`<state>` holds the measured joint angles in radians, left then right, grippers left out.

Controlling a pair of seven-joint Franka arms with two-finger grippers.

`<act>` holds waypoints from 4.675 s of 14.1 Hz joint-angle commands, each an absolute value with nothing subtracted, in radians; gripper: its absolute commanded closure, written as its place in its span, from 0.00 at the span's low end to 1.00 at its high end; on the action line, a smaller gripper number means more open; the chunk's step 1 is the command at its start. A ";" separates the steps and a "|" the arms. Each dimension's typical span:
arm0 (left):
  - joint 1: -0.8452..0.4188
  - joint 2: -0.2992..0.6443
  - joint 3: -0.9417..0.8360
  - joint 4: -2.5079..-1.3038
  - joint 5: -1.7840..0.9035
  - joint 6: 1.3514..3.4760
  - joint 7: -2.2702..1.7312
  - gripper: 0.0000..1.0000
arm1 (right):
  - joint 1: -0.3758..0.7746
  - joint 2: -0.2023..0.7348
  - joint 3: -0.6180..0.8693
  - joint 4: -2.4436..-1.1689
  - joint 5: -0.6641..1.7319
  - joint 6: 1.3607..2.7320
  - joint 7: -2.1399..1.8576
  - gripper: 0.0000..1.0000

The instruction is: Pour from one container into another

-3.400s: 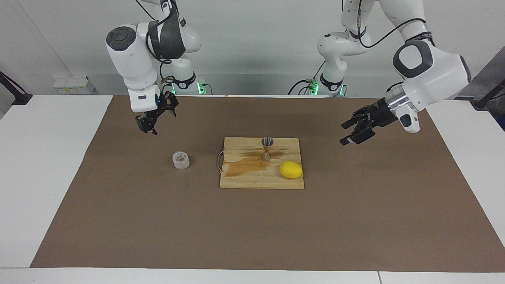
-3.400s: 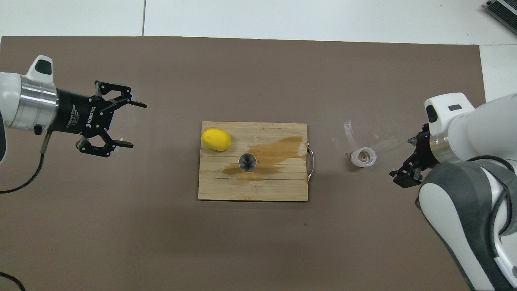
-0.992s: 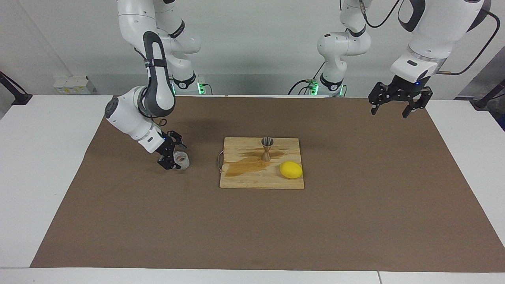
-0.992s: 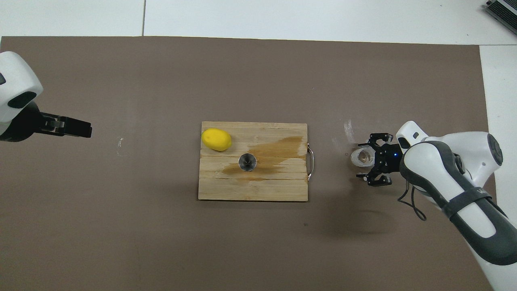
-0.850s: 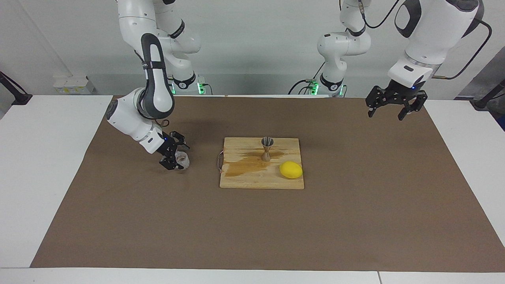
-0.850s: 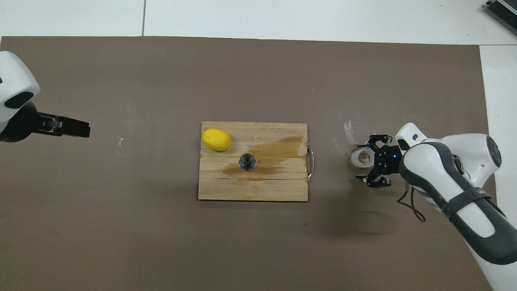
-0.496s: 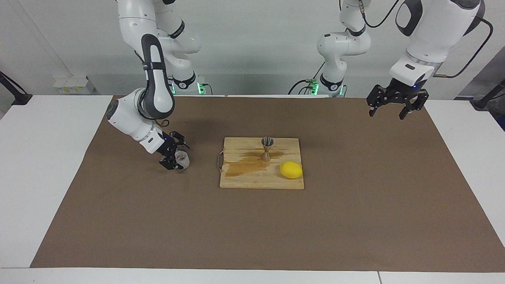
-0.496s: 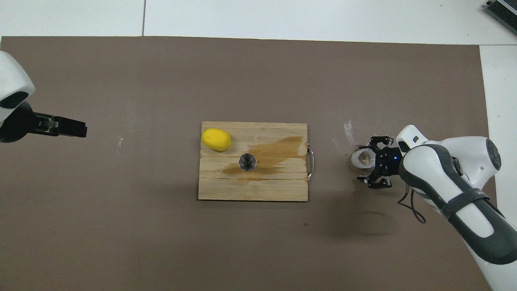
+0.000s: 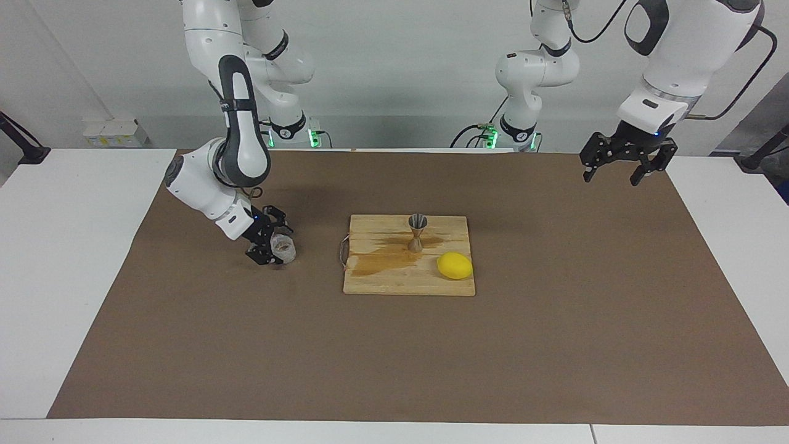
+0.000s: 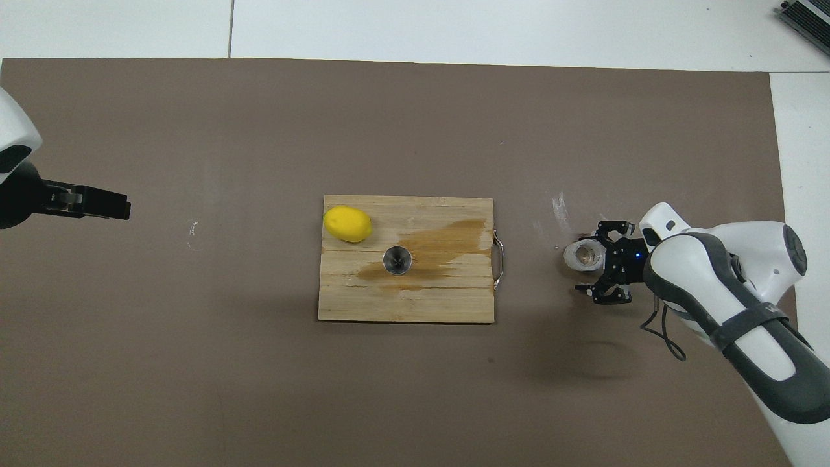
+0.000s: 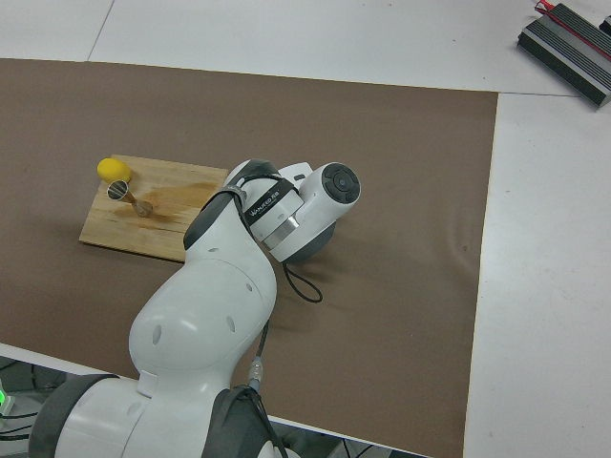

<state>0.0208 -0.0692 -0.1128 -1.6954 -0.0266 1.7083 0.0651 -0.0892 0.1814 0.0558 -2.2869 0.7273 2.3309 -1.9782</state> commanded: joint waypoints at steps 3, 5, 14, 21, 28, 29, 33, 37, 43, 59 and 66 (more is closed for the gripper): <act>0.031 -0.100 -0.114 -1.697 -0.038 1.695 0.067 0.00 | -0.100 0.176 0.066 -2.303 0.770 2.353 -2.039 0.12; -0.023 -0.100 -0.051 -1.680 -0.038 1.666 0.066 0.00 | -0.098 0.176 0.066 -2.303 0.772 2.353 -2.039 0.20; -0.015 -0.100 -0.043 -1.643 -0.035 1.632 0.069 0.00 | -0.087 0.163 0.067 -2.298 0.785 2.356 -2.045 0.55; -0.032 -0.098 -0.046 -1.643 0.005 1.609 0.055 0.00 | -0.083 0.160 0.072 -2.287 0.795 2.356 -2.033 0.72; -0.035 -0.089 -0.057 -1.629 0.005 1.594 0.052 0.00 | 0.002 0.133 0.072 -2.252 0.792 2.356 -1.887 0.74; -0.035 -0.089 -0.057 -1.629 0.005 1.592 0.052 0.00 | 0.009 0.132 0.074 -2.247 0.790 2.359 -1.869 0.74; -0.035 -0.087 -0.057 -1.632 0.006 1.592 0.052 0.00 | 0.101 0.123 0.074 -2.227 0.785 2.419 -1.746 0.74; -0.037 -0.087 -0.057 -1.632 0.006 1.591 0.049 0.00 | 0.169 0.114 0.072 -2.212 0.767 2.462 -1.669 0.74; -0.038 -0.083 -0.058 -1.632 0.008 1.594 0.043 0.00 | 0.270 0.121 0.074 -2.126 0.485 2.457 -1.285 0.74; -0.037 -0.083 -0.060 -1.635 -0.002 1.592 0.032 0.00 | 0.466 0.146 0.074 -1.977 0.023 2.355 -0.749 0.75; -0.038 -0.083 -0.058 -1.635 -0.002 1.591 0.034 0.00 | 0.522 0.155 0.074 -1.940 -0.101 2.284 -0.709 0.75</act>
<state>-0.0218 -0.0913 -0.0661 -1.6521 -0.0151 1.6124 0.0522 0.5076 0.1406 0.0740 -1.9711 -0.0572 2.3114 -0.7370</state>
